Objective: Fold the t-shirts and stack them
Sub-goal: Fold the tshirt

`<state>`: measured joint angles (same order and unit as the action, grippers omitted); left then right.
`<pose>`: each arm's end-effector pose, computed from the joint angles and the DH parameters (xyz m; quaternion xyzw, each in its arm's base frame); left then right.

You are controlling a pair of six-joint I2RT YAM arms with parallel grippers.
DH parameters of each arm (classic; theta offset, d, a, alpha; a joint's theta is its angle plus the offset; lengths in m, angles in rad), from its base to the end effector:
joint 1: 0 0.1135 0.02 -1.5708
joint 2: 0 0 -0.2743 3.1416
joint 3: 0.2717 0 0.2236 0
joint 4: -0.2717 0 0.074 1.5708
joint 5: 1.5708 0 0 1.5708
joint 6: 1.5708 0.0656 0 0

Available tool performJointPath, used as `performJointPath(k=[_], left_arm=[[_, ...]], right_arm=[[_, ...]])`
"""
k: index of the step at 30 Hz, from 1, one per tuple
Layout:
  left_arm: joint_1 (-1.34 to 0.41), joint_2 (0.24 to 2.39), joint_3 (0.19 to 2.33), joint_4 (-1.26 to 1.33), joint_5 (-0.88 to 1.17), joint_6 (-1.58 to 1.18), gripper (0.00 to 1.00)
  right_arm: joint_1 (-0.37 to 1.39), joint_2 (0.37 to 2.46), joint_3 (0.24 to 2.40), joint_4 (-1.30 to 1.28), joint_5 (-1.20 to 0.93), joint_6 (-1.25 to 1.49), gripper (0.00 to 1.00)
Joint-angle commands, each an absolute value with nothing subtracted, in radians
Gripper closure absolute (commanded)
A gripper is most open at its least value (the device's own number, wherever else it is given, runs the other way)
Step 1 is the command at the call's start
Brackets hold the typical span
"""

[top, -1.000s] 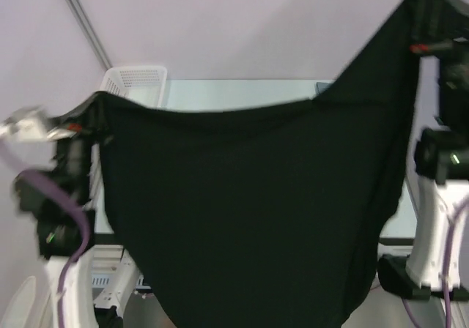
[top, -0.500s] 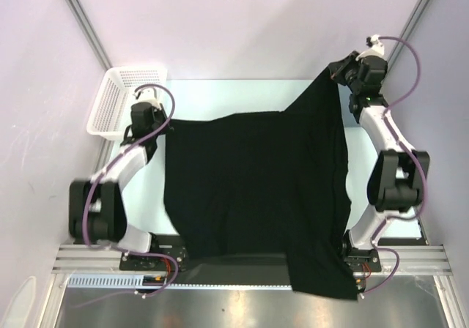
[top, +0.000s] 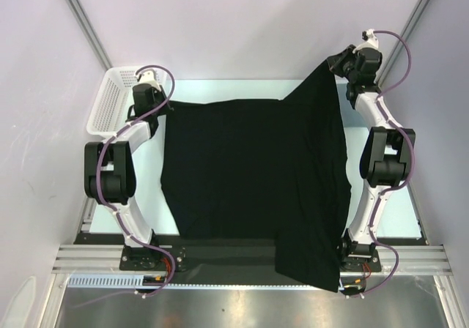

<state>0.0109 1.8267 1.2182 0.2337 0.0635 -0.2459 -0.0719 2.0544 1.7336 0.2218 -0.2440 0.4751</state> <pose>0.4303 0.0005 0.2539 -0.0880 0.8215 -0.0920 0.5558 0.5077 -0.0207 0.3318 0.1201 0.7304 0.2218 0.6347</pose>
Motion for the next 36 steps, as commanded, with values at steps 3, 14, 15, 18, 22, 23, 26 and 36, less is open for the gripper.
performJointPath(k=[3, 14, 15, 18, 22, 23, 26, 36], left_arm=[[0.028, 1.868, 1.273, 0.25, 0.114, -0.258, 1.0], [0.029, 1.821, 1.266, 0.118, 0.143, -0.244, 1.0], [0.029, 1.816, 1.264, 0.107, 0.15, -0.239, 1.0], [0.029, 1.796, 1.259, 0.06, 0.16, -0.235, 1.0], [0.029, 1.772, 1.262, -0.032, 0.161, -0.224, 1.0], [0.031, 1.764, 1.264, -0.072, 0.167, -0.218, 1.0], [0.029, 1.729, 1.241, -0.13, 0.169, -0.201, 1.0], [0.031, 1.686, 1.239, -0.31, 0.12, -0.137, 1.0]], right_arm=[[-0.072, 2.033, 1.793, 0.191, -0.241, 0.474, 1.0], [-0.072, 1.862, 1.625, 0.003, -0.261, 0.509, 1.0], [-0.072, 1.839, 1.623, -0.065, -0.262, 0.508, 1.0], [-0.074, 1.787, 1.608, -0.147, -0.259, 0.518, 1.0], [-0.074, 1.703, 1.58, -0.268, -0.25, 0.517, 1.0], [-0.074, 1.688, 1.563, -0.297, -0.242, 0.512, 1.0], [-0.081, 1.62, 1.517, -0.405, -0.238, 0.5, 1.0], [-0.097, 1.422, 1.365, -0.58, -0.192, 0.482, 1.0]])
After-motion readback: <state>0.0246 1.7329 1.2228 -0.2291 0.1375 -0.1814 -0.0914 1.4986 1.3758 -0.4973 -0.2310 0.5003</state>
